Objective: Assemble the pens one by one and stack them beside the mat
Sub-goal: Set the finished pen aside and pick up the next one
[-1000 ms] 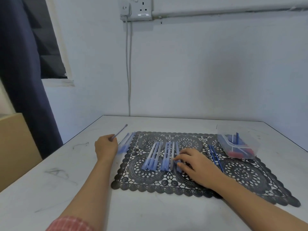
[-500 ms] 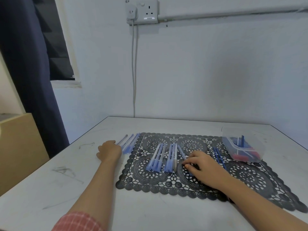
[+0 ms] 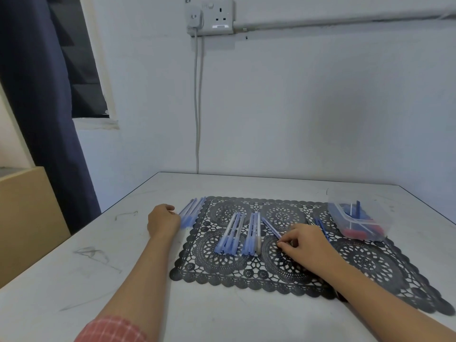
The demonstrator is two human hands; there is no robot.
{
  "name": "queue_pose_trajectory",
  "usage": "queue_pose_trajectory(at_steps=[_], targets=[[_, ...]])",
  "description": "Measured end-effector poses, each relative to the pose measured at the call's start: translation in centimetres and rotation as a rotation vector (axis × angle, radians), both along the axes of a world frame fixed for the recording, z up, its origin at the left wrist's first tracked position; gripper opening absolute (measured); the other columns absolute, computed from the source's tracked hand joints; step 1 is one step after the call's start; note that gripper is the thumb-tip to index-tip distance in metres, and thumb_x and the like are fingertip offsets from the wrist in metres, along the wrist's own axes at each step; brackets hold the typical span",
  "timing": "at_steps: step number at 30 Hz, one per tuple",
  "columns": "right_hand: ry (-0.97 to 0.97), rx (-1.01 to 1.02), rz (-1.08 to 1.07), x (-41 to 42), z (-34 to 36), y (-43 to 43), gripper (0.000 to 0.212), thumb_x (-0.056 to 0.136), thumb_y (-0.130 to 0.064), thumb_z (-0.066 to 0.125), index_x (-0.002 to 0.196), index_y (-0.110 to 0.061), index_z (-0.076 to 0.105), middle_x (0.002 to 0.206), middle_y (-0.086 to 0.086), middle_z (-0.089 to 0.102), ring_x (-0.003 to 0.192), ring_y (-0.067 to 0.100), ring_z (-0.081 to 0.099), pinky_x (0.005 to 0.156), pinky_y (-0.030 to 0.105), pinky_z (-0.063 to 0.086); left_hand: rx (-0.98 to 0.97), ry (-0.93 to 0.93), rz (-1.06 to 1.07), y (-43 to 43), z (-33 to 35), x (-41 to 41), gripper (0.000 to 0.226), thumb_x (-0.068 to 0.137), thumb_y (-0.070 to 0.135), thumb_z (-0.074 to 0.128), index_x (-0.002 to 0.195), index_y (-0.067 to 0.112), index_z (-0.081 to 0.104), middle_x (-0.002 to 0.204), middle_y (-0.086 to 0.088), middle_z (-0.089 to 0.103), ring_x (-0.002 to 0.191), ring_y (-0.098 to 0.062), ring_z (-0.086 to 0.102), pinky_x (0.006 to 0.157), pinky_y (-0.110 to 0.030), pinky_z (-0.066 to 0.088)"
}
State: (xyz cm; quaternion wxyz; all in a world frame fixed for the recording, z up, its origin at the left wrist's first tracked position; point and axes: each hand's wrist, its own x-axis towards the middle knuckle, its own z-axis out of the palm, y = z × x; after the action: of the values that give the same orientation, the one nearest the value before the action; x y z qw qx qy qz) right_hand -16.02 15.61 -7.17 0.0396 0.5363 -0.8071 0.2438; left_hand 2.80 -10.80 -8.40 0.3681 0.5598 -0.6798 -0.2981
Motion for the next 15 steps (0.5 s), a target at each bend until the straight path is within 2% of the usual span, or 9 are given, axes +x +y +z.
queue_pose_trajectory(at_steps=[5, 10, 15], targets=[[-0.033, 0.004, -0.048, 0.21, 0.4, 0.04, 0.019, 0.084, -0.021, 0.064, 0.101, -0.021, 0.072, 0.079, -0.008, 0.06, 0.062, -0.004, 0.047, 0.057, 0.004, 0.035, -0.01, -0.008, -0.034, 0.04, -0.07, -0.17, 0.034, 0.083, -0.002, 0.051, 0.114, 0.006, 0.062, 0.116, -0.012, 0.062, 0.106, -0.029, 0.056, 0.079, -0.027, 0.039], [-0.101, -0.033, -0.081, 0.48, 0.46, 0.08, 0.031, 0.086, -0.014, 0.061, 0.116, -0.021, 0.064, 0.075, -0.007, 0.06, 0.061, -0.001, 0.05, 0.056, 0.004, 0.038, -0.043, -0.043, -0.044, 0.09, -0.38, -0.17, 0.029, 0.084, 0.001, 0.052, 0.11, 0.008, 0.064, 0.114, -0.011, 0.063, 0.105, -0.028, 0.057, 0.086, -0.033, 0.043], [-0.157, -0.154, -0.119, 0.47, 0.57, 0.22, 0.039, 0.086, -0.01, 0.059, 0.124, -0.021, 0.058, 0.077, -0.005, 0.062, 0.063, -0.001, 0.051, 0.059, 0.004, 0.036, -0.112, -0.091, -0.052, 0.32, -0.62, -0.28, 0.02, 0.088, 0.011, 0.053, 0.101, 0.007, 0.067, 0.103, -0.009, 0.067, 0.095, -0.026, 0.059, 0.079, -0.034, 0.047]])
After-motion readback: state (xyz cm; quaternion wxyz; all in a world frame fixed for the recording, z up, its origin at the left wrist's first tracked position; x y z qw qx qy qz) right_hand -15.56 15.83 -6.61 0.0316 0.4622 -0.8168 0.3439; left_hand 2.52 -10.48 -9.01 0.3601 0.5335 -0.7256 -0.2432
